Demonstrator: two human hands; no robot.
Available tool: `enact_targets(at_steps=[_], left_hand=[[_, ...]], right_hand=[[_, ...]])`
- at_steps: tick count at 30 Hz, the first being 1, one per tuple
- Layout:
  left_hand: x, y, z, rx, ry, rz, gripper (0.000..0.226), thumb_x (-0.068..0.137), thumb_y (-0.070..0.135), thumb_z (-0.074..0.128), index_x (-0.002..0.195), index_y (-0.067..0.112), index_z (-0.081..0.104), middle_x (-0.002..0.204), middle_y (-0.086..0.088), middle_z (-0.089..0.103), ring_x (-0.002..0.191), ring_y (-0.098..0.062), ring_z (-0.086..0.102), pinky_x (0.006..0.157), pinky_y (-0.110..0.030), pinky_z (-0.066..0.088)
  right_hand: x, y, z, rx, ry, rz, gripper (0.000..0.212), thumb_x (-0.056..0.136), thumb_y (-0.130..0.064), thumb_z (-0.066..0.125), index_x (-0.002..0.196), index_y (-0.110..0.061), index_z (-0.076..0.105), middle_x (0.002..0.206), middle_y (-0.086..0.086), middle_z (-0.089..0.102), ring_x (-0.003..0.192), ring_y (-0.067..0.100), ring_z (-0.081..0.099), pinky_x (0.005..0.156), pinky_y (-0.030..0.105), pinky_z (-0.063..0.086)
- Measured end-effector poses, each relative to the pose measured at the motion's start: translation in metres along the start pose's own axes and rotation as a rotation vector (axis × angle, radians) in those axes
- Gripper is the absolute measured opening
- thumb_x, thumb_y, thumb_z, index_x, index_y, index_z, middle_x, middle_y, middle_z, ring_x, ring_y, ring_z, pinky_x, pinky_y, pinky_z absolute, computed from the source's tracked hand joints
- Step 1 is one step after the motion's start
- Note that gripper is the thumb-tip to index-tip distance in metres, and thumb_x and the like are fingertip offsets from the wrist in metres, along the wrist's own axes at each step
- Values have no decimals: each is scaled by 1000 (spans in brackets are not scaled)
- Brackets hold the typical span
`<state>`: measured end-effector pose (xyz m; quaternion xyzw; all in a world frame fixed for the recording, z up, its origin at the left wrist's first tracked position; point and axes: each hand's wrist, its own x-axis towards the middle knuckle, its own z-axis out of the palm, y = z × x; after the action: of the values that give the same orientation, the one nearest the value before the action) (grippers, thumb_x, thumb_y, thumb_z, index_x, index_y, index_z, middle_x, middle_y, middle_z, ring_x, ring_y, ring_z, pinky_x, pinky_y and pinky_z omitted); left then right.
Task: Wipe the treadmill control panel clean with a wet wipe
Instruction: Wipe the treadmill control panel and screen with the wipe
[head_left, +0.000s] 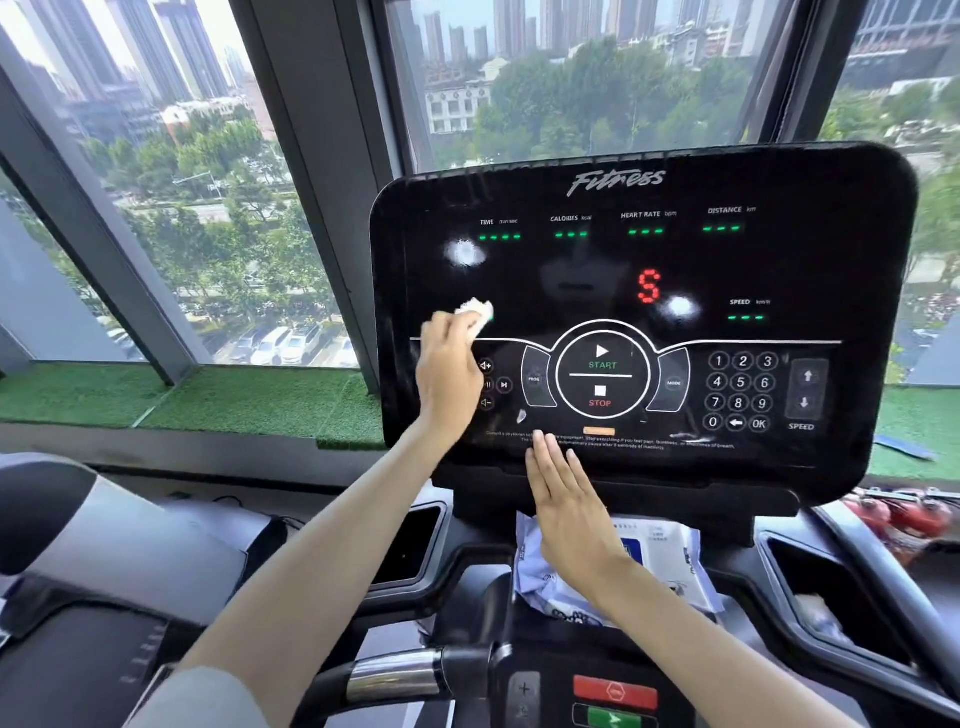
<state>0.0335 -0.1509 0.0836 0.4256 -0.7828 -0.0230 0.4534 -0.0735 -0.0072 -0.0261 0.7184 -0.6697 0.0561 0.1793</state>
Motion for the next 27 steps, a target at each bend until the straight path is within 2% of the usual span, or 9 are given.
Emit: enact_targets(at_steps=[2, 5, 11, 14, 17, 19, 21, 24, 27], left_hand=[[-21, 1, 7, 73, -191, 257, 50, 73, -15, 52, 111, 16, 60, 102, -2, 53, 94, -20, 46, 54, -34, 51], [-37, -11, 2, 112, -451, 570, 53, 69, -17, 54, 110, 17, 60, 102, 0, 54, 93, -16, 45, 51, -33, 53], [4, -5, -4, -20, 44, -8, 38, 78, -16, 48, 107, 6, 61, 100, -8, 55, 91, -22, 51, 67, -33, 51], [-28, 1, 6, 84, -162, 206, 46, 73, -16, 51, 108, 12, 61, 100, -3, 54, 94, -20, 48, 56, -35, 50], [-50, -7, 3, 7, -499, 288, 41, 76, -13, 51, 101, 17, 64, 95, 4, 53, 93, -14, 48, 68, -38, 51], [-48, -7, -10, -214, -445, 72, 32, 81, -10, 54, 96, 14, 67, 89, 5, 56, 85, -11, 53, 75, -30, 48], [-43, 1, -29, -544, -352, -287, 33, 81, -11, 56, 97, 16, 65, 88, 3, 59, 81, -9, 55, 74, -20, 47], [-40, 12, -49, -1241, -502, -727, 37, 82, -13, 53, 110, 10, 59, 92, -5, 63, 86, -18, 60, 74, -31, 53], [-44, 19, -55, -1391, -658, -830, 41, 84, -9, 51, 122, 5, 53, 100, -9, 65, 90, -24, 62, 75, -38, 56]], right_hand=[[-1, 1, -6, 30, -49, -23, 76, 65, -4, -9, 140, 6, -7, 150, 22, -17, 140, 32, -14, 115, 43, -4], [-1, 4, -12, 23, -74, -26, 73, 77, -1, 27, 142, 6, -6, 149, 22, -19, 139, 31, -17, 116, 42, -4], [0, 1, -15, 117, -79, 37, 84, 56, -7, 67, 134, 8, 39, 146, 24, 30, 137, 34, 27, 110, 44, 29], [1, 4, -16, 173, -25, 23, 80, 47, 2, 67, 126, 7, 51, 141, 24, 40, 131, 32, 39, 105, 43, 36], [2, 12, -30, 392, 62, 79, 66, 50, 11, 71, 115, 3, 62, 133, 17, 52, 123, 28, 50, 104, 27, 34], [4, 18, -43, 651, 114, 180, 55, 71, 14, 50, 123, -2, 58, 134, 9, 52, 128, 23, 45, 109, 16, 18], [13, 21, -58, 940, 122, 353, 48, 76, 12, 44, 116, -6, 63, 118, 6, 64, 115, 18, 55, 107, 20, 31], [35, 22, -80, 1485, -2, 530, 34, 84, 5, 52, 113, -8, 63, 100, 7, 69, 100, 19, 64, 94, 30, 48], [46, 24, -93, 1902, -190, 574, 25, 90, -6, 54, 114, -6, 62, 99, 9, 69, 90, 20, 65, 82, 32, 53]])
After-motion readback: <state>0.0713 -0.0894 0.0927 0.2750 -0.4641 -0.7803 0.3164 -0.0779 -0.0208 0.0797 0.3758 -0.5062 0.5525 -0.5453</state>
